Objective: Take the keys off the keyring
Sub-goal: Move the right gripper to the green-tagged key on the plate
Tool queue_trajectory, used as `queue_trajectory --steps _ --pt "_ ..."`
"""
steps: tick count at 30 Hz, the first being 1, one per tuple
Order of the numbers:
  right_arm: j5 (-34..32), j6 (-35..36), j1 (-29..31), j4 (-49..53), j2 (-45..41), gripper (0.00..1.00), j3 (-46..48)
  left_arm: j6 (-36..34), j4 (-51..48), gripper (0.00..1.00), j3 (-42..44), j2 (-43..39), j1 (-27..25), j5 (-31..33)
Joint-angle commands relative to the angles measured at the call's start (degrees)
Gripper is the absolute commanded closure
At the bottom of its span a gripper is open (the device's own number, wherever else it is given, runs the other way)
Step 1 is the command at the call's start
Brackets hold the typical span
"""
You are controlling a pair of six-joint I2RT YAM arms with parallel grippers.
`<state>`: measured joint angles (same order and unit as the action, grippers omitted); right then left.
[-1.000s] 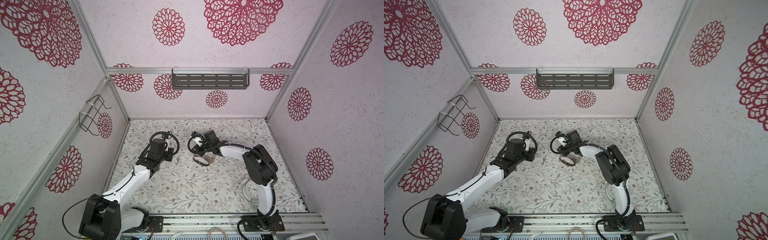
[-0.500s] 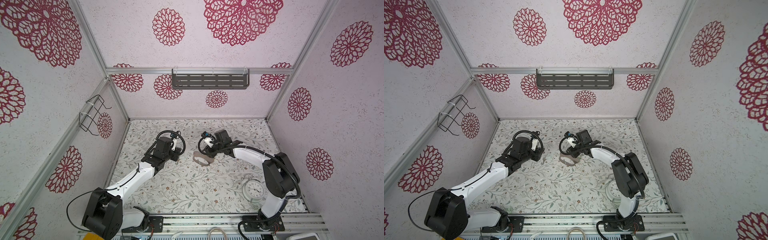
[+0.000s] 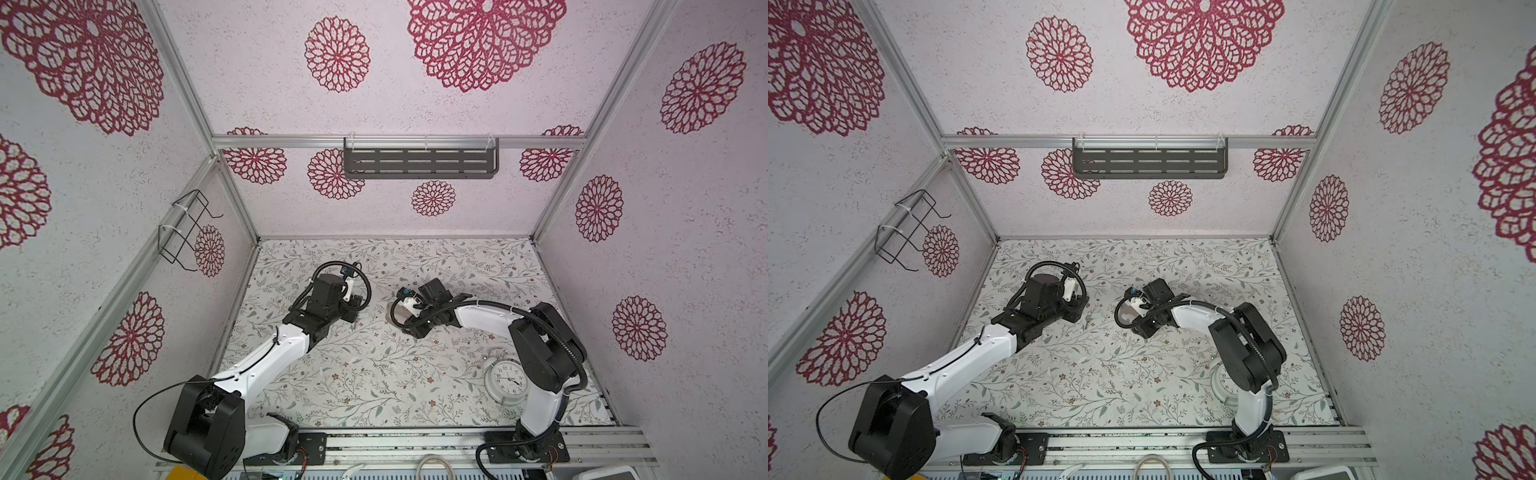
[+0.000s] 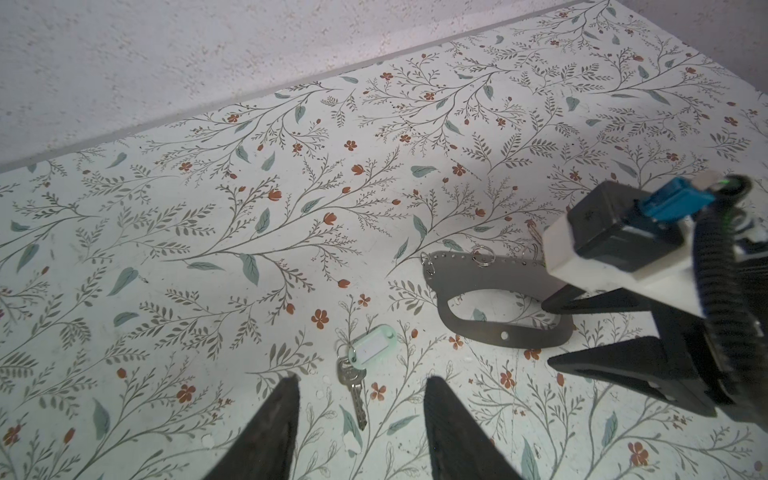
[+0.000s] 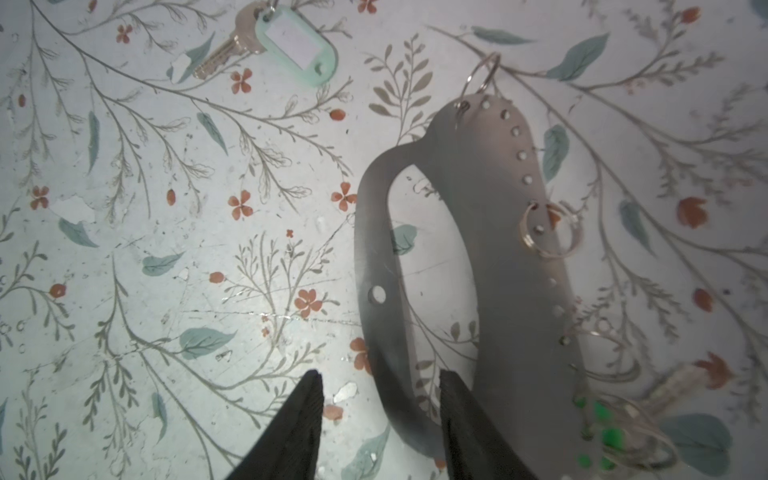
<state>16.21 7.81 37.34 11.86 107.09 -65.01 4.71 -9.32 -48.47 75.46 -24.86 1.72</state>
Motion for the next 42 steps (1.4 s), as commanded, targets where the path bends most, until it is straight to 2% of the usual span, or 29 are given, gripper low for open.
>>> queue_trajectory --steps 1,6,12,14,19,25,27,33,42 --pt "-0.5 -3.5 1.3 0.9 1.4 0.52 -2.0 0.1 -0.5 0.47 0.1 0.0 -0.4 -0.8" --pt "0.6 -6.8 3.4 1.4 3.6 0.53 -4.8 -0.5 -1.3 0.47 -0.1 0.2 -0.3 -0.1" --pt "6.3 -10.5 5.5 -1.0 4.6 0.53 -7.7 -0.7 -1.2 0.47 -0.3 0.5 -0.3 -0.5" --pt "6.2 -10.8 5.4 -1.2 4.2 0.53 -8.5 -0.8 -1.4 0.47 -0.5 0.6 -0.3 -1.0" --pt "2.9 -7.1 4.0 1.3 1.2 0.52 -9.8 -1.2 -1.6 0.47 -0.6 0.4 -0.3 -1.6" --pt "-2.0 -2.4 -1.8 4.3 -2.9 0.53 -7.3 -2.0 -2.1 0.47 -1.3 0.7 -0.4 -3.5" --pt "-5.5 -0.6 -3.7 5.7 -3.3 0.55 -7.1 -2.4 -2.2 0.47 -1.5 1.1 -0.4 -4.4" --pt "-10.2 4.2 -5.1 10.2 1.0 0.57 -10.4 -3.3 -3.2 0.47 -3.0 2.2 -0.8 -5.2" --pt "-11.5 3.1 -5.1 8.2 5.6 0.54 -11.7 -3.5 -3.6 0.47 -3.0 2.1 -1.4 -4.4"
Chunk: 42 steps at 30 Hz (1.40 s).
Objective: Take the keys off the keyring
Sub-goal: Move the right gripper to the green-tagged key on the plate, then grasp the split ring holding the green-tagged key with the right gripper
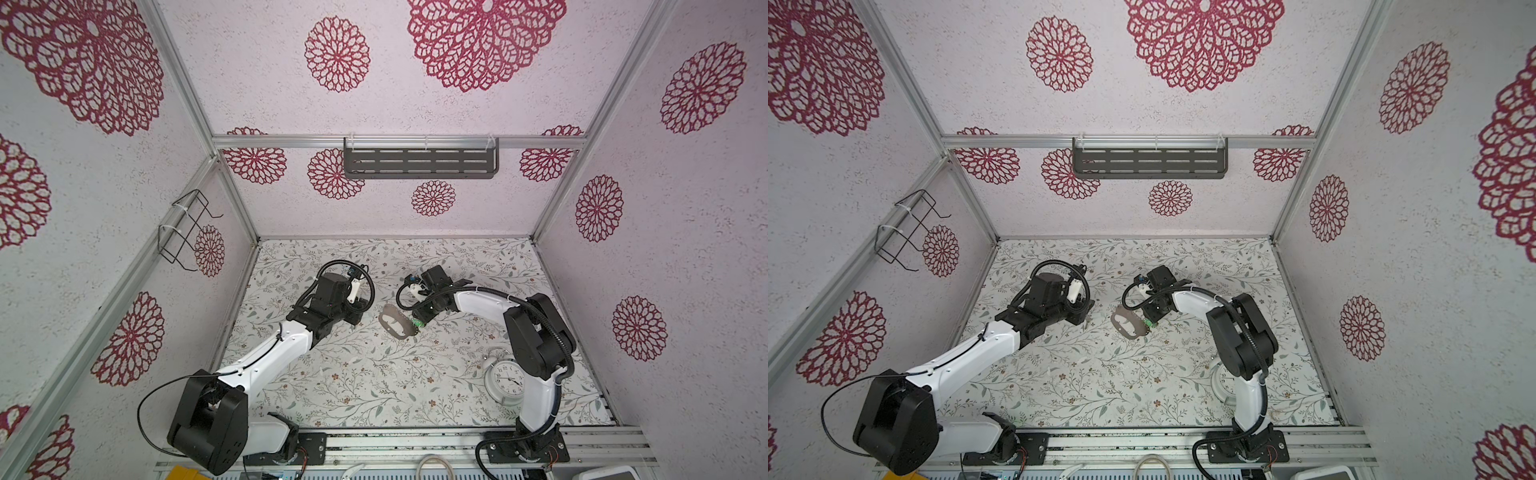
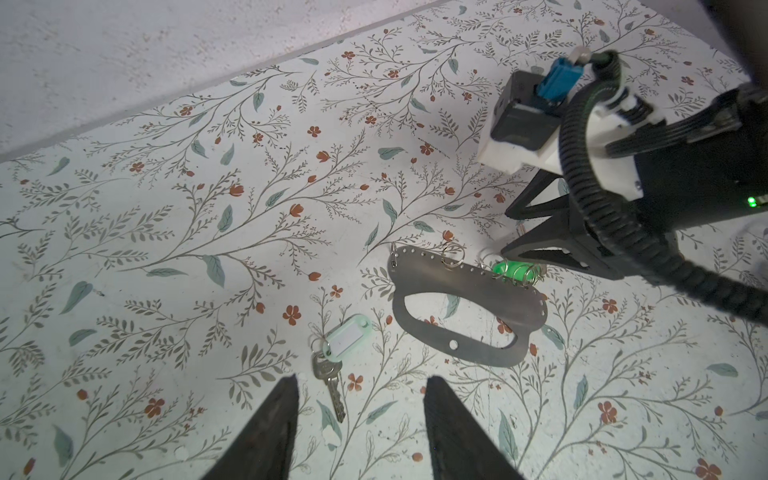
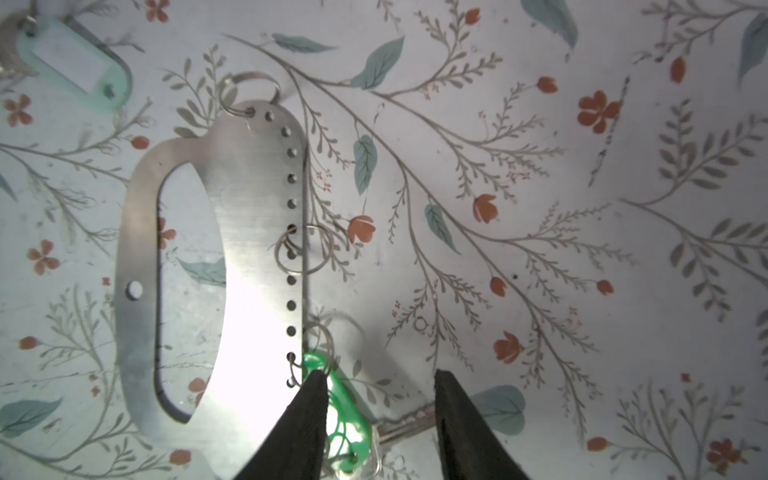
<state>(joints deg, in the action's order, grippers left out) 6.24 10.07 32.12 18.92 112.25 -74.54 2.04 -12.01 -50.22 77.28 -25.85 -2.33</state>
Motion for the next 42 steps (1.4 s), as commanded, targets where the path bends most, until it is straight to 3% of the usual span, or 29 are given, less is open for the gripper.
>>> queue_trajectory --steps 1,10,23,27,30,35,42 --pt "-1.6 1.0 0.1 1.4 0.8 0.54 -2.3 -0.9 -1.1 0.47 -1.2 0.3 -0.4 -0.3" --pt "-3.4 -0.4 0.1 0.9 -1.6 0.52 2.6 -1.3 -1.8 0.46 -1.2 0.5 -0.4 0.0" --pt "-15.3 -9.9 0.0 1.9 -10.8 0.51 12.3 -2.1 -2.0 0.46 -2.7 2.6 -1.3 -0.6" --pt "-14.4 -9.3 0.0 3.3 -12.8 0.51 12.8 -2.7 -2.2 0.46 -3.1 3.1 -2.0 -0.6" --pt "-13.0 -4.9 0.0 2.5 -15.4 0.53 13.7 -3.3 -2.2 0.46 -3.3 3.1 -2.5 -0.8" --pt "-6.8 10.8 0.0 1.3 -20.3 0.59 16.0 -4.0 -2.2 0.46 -3.2 2.8 -2.8 -1.0" --pt "3.7 31.5 0.0 -8.0 -27.7 0.66 24.7 -4.5 -1.7 0.46 -3.0 2.7 -2.9 -2.0"
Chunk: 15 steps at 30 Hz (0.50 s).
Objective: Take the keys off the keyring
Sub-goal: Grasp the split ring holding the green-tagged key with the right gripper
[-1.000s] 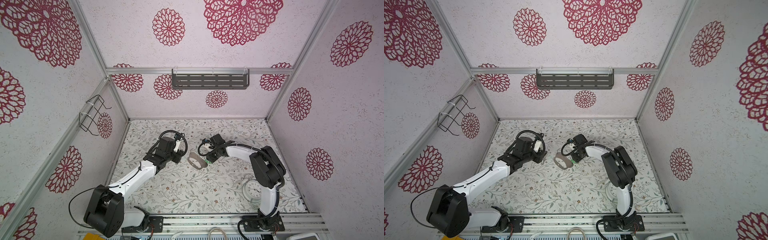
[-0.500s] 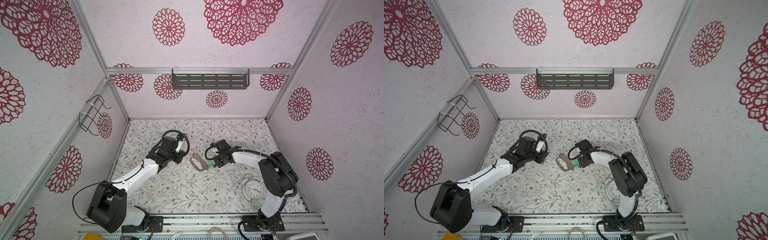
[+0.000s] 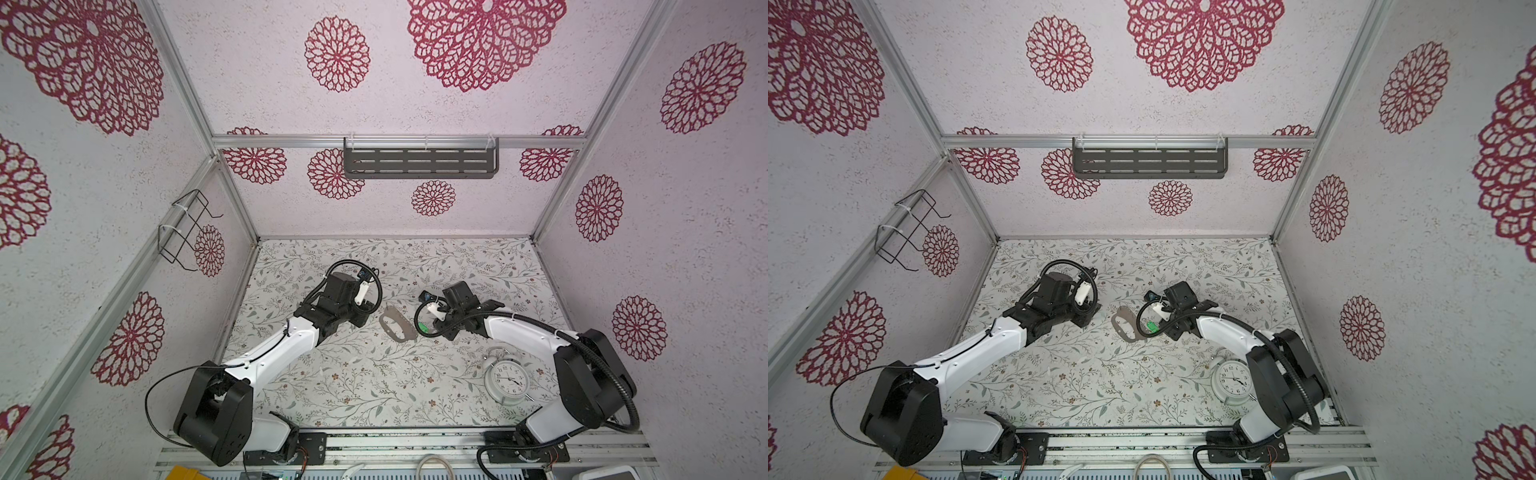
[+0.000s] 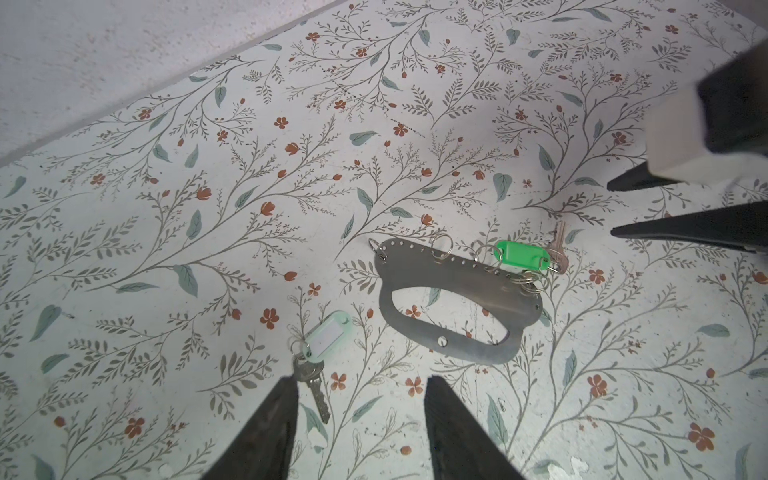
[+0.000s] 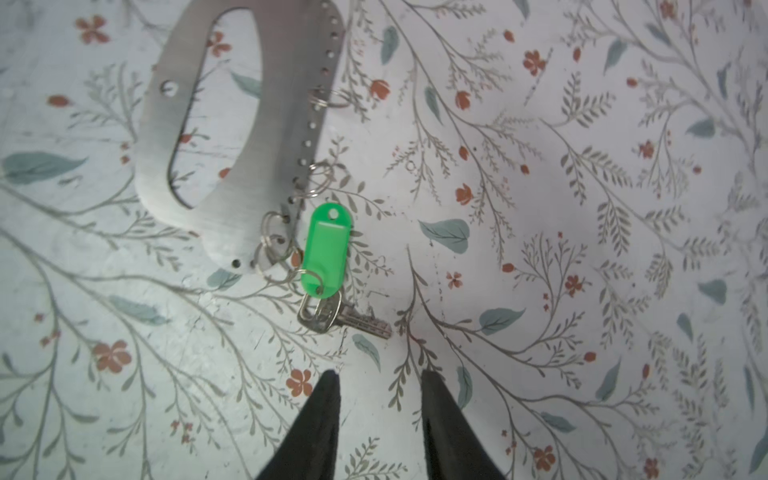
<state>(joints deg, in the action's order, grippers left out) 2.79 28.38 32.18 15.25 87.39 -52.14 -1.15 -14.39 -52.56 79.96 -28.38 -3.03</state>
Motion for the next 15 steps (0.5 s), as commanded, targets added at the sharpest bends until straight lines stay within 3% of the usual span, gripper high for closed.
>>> queue_trajectory --steps 1,4,10,15 --pt "8.7 15.2 -0.1 -6.0 -3.5 0.66 3.6 -1.3 0.8 0.46 -0.6 0.1 -0.4 -1.4" --pt "7.8 15.9 -0.2 -10.7 -2.5 0.65 4.3 -1.3 1.3 0.46 -0.4 0.1 -0.4 -1.6" --pt "3.0 5.0 -0.5 -3.0 10.1 0.59 -8.8 -1.4 0.8 0.46 -1.1 0.8 -0.4 -1.4" --pt "2.2 -0.4 -0.4 -3.5 15.3 0.52 -12.1 -1.9 0.2 0.46 -1.1 0.4 -0.4 -0.5"
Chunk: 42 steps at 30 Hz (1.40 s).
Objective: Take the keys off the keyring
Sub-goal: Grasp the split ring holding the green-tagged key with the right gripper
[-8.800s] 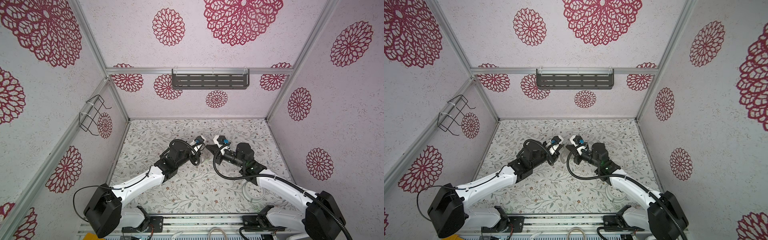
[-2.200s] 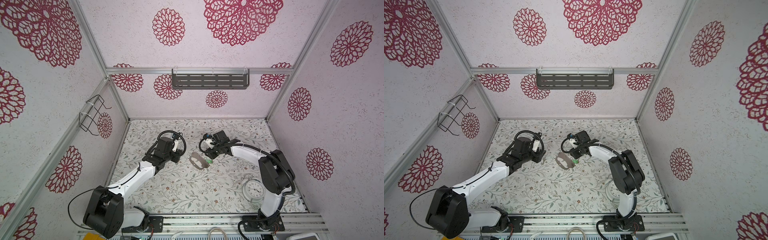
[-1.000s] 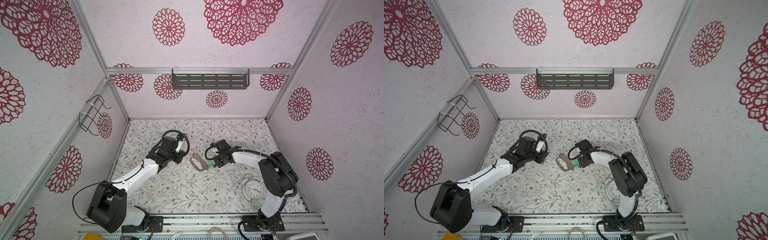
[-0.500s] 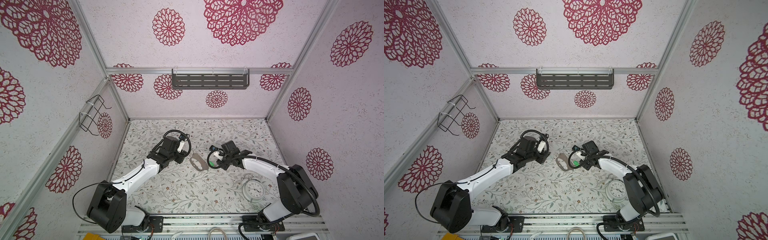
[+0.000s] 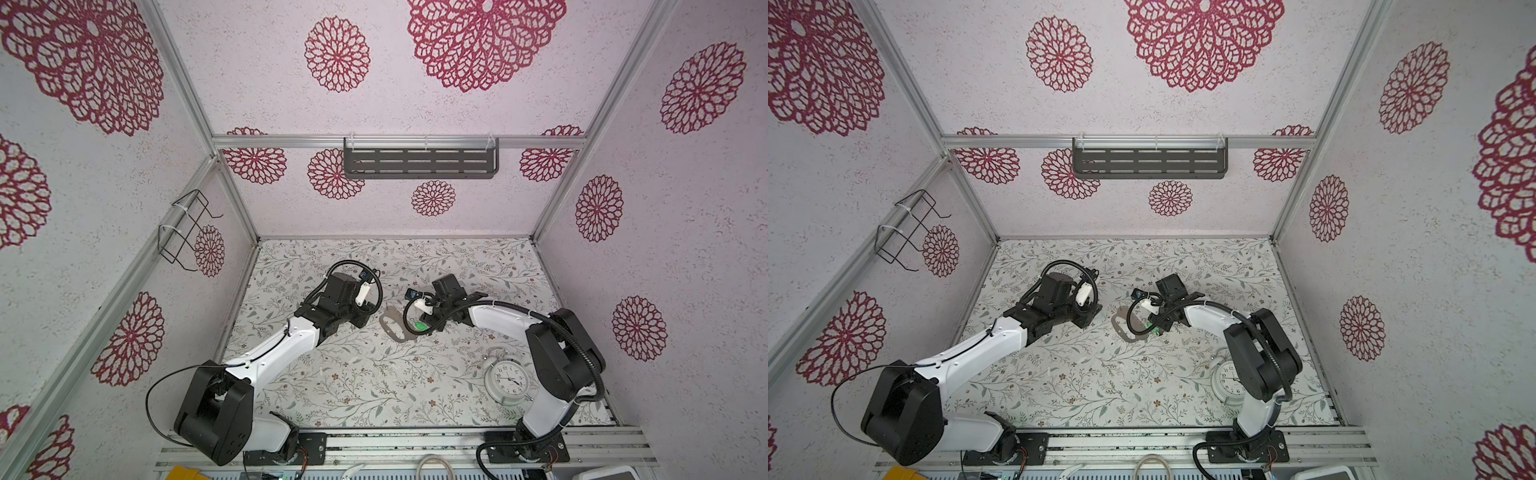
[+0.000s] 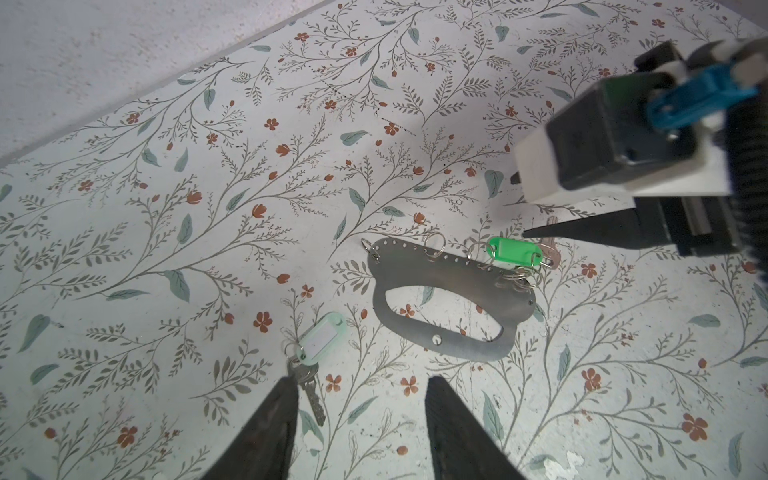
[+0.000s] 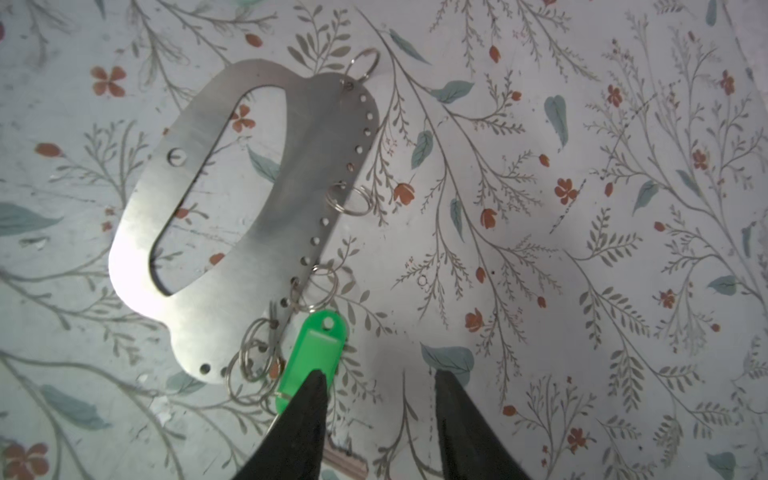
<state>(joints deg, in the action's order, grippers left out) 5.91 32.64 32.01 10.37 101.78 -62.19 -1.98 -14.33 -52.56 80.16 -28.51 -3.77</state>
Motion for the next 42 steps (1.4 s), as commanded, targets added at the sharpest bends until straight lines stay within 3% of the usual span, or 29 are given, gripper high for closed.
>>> queue_trajectory --steps 1,7,18,30,42 --pt "-1.2 -5.8 -0.2 1.4 1.8 0.51 -2.8 -1.2 0.1 0.46 -1.1 0.2 -0.3 0.4" --pt "-2.3 -8.9 0.0 2.1 5.8 0.45 -5.4 -1.5 -0.4 0.46 -1.2 0.3 -0.2 0.5" --pt "-2.0 -11.5 0.7 2.0 5.8 0.39 -3.5 -1.0 -0.3 0.46 -1.7 1.4 -0.2 0.0" --pt "-13.5 -15.5 0.7 5.2 1.2 0.39 2.6 -0.4 -0.3 0.46 -1.2 1.5 -0.2 0.8" --pt "-17.6 -16.6 -0.2 9.1 -5.3 0.39 2.4 -0.7 -0.4 0.46 -2.3 2.4 -0.2 0.3"
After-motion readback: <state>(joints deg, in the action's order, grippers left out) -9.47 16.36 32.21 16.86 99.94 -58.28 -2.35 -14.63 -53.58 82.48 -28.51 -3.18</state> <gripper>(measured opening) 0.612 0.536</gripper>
